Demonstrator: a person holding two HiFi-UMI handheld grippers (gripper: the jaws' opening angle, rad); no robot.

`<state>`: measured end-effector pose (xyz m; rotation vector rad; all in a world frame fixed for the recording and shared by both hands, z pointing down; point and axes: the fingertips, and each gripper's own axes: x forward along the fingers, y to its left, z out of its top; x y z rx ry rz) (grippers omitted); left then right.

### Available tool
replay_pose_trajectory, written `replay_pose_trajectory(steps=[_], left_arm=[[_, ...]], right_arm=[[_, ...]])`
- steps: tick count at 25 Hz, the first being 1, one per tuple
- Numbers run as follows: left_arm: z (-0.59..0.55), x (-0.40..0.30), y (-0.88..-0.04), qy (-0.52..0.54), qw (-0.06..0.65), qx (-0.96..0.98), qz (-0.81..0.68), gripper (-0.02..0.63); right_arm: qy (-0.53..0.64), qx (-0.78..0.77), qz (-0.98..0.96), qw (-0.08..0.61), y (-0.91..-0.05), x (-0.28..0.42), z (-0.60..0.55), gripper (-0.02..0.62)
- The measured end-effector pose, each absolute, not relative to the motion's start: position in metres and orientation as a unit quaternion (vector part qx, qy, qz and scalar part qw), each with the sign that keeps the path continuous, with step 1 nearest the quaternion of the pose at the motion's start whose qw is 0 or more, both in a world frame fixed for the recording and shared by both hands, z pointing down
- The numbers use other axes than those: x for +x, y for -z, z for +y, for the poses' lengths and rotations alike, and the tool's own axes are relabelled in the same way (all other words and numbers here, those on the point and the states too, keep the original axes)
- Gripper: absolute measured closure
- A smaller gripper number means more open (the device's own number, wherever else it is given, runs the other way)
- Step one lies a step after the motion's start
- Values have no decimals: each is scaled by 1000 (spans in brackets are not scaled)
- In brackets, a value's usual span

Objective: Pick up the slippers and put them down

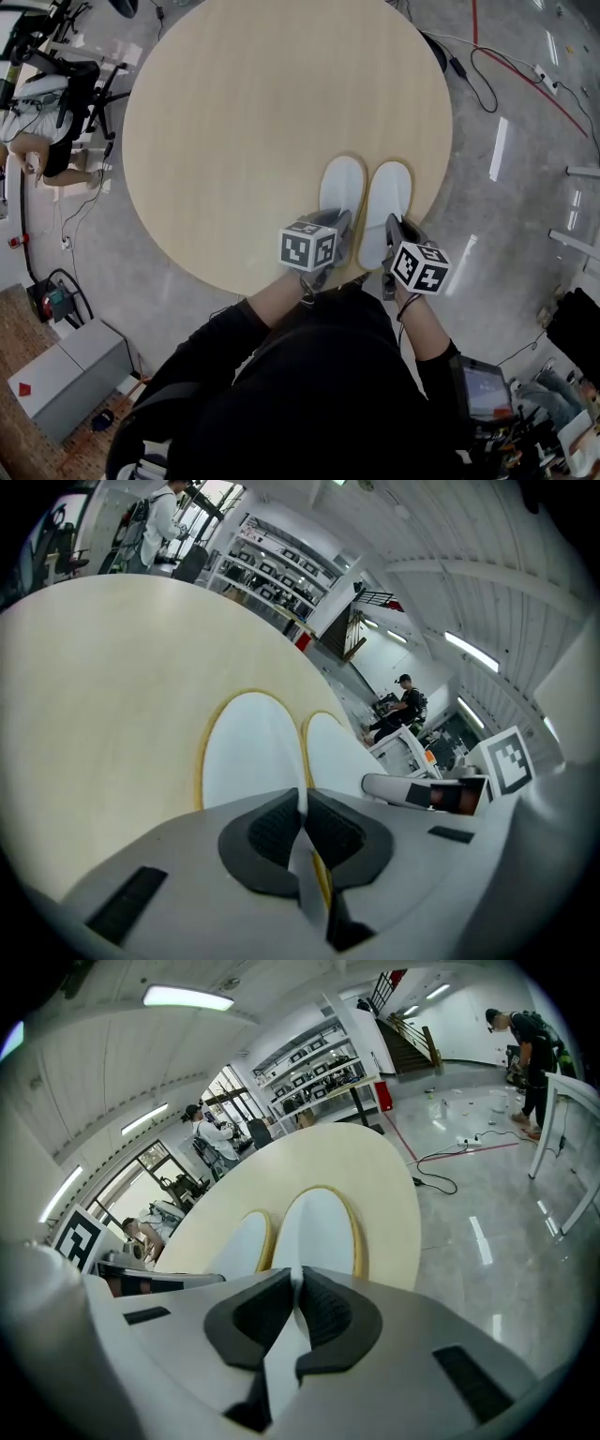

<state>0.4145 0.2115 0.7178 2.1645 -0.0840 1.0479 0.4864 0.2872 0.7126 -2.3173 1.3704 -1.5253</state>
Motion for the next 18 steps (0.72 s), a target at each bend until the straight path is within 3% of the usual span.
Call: replay_pose_trajectory(steps=[18], left_arm=[[232,363,-648,-333,381,860,-67,574]], right_arm=[[453,-750,474,85,-643,444,334,565]])
